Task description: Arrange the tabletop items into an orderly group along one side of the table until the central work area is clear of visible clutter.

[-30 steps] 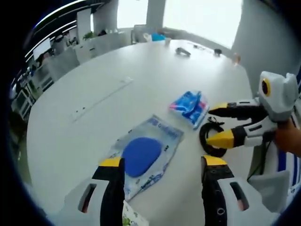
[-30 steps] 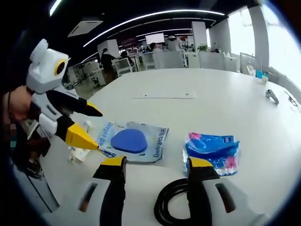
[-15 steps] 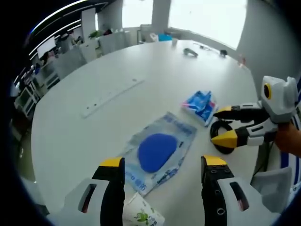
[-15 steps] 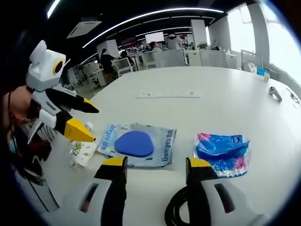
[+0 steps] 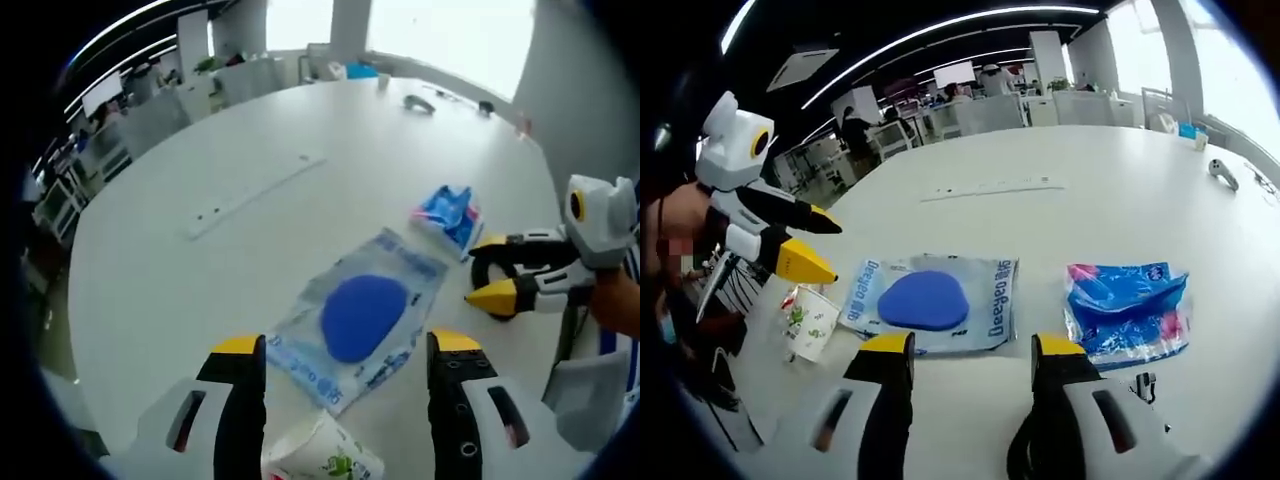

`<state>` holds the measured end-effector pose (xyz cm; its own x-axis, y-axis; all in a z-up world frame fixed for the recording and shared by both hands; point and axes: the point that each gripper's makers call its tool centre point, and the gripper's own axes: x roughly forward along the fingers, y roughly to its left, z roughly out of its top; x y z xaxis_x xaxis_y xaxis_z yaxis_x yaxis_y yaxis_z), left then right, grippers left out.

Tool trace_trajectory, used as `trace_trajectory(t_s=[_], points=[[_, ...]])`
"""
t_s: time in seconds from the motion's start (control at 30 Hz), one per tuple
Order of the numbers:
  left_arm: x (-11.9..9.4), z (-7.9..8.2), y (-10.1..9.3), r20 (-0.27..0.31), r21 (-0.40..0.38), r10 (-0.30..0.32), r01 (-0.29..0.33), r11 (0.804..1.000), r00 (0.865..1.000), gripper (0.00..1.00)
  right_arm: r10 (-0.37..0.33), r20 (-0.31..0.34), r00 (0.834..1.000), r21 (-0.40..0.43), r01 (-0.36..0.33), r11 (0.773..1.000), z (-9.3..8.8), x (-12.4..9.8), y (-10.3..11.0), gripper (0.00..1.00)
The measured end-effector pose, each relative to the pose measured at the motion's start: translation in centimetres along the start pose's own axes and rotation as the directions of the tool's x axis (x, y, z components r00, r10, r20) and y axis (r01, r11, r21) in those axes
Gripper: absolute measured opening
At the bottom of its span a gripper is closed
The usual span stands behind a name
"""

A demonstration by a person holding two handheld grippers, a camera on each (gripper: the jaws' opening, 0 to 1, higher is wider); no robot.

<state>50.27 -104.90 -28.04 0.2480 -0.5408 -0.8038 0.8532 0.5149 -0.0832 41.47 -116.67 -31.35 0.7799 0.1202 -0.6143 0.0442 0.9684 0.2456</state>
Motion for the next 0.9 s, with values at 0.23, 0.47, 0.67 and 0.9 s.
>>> trace_trajectory(t_s=[0.23, 0.47, 0.67, 0.9], points=[[0.9, -0.4, 1.0, -0.015, -0.014, -0.002, 0.002, 1.0, 1.0, 0.61, -0.01, -0.003, 1.0, 0.029, 0.01, 1.0, -0.2, 1.1, -0.2, 0.44], [2.1, -1.5, 2.4, -0.054, -0.036, 0.003, -0.005, 0.999, 0.999, 0.59, -0.018, -0.01, 1.0, 0.051, 0.018, 0.999, -0.5, 1.9, -0.6, 0.41], [3.5, -2.4, 3.5, -0.096, -0.042, 0.008, -0.013, 0.999, 0.995, 0.57, -0.024, -0.021, 1.0, 0.075, 0.025, 0.997, -1.0, 2.7, -1.1, 0.41], [4.7, -3.3, 4.3, -0.135, -0.069, 0.006, -0.016, 0.997, 0.991, 0.52, -0.026, -0.032, 0.999, 0.101, 0.029, 0.994, -1.4, 3.0, -1.6, 0.4]])
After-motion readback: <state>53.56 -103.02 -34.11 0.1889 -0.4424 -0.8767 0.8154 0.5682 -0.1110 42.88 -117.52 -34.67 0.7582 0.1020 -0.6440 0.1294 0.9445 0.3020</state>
